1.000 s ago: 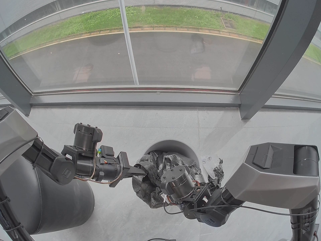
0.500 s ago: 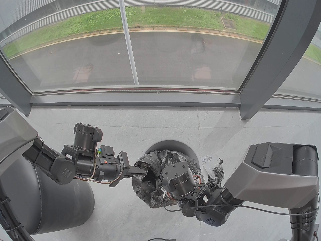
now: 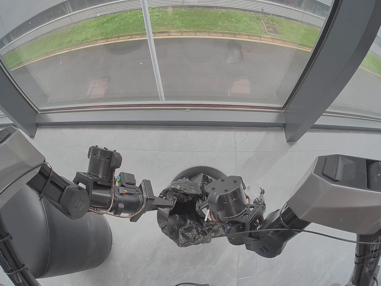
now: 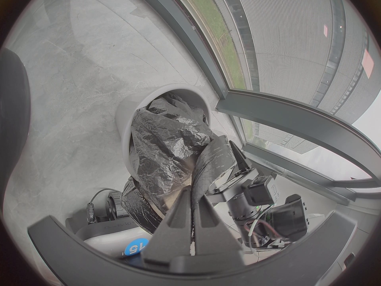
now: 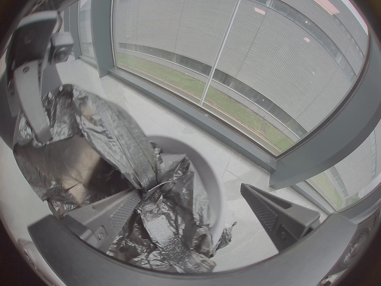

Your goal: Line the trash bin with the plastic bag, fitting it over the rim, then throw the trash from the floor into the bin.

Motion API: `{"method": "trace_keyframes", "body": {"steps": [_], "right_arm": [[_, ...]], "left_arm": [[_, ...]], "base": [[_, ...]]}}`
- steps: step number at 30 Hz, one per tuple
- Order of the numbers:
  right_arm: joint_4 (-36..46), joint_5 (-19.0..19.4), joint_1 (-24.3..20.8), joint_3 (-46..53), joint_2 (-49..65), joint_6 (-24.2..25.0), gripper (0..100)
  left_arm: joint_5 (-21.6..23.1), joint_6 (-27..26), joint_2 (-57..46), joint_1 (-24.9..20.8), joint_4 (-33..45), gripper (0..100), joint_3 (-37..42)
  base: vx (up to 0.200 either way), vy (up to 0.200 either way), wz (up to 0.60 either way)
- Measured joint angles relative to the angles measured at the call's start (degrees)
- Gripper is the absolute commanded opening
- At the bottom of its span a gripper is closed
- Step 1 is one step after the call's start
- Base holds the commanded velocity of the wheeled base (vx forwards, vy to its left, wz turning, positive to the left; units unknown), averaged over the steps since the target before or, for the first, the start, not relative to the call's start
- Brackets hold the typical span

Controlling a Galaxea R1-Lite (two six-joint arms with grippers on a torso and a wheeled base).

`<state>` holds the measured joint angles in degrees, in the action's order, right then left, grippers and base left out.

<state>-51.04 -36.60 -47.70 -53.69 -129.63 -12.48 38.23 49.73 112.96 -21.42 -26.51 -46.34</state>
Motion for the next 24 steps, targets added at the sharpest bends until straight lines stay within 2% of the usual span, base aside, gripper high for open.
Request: {"method": "trace_keyframes", "body": {"steps": [16, 24], "right_arm": [[0.0, 0.1, 4.0, 0.2, 5.3, -2.3, 100], [0.0, 0.2, 6.3, -0.3, 6.9, -2.4, 100]], "left_arm": [[-0.1, -0.1, -0.1, 0.1, -1.0, 0, -0.3], [0.0, 0.0, 0.5, 1.8, -3.6, 0, -0.3]], "base": [[0.000, 0.000, 0.00], [0.000, 0.000, 0.00]]}}
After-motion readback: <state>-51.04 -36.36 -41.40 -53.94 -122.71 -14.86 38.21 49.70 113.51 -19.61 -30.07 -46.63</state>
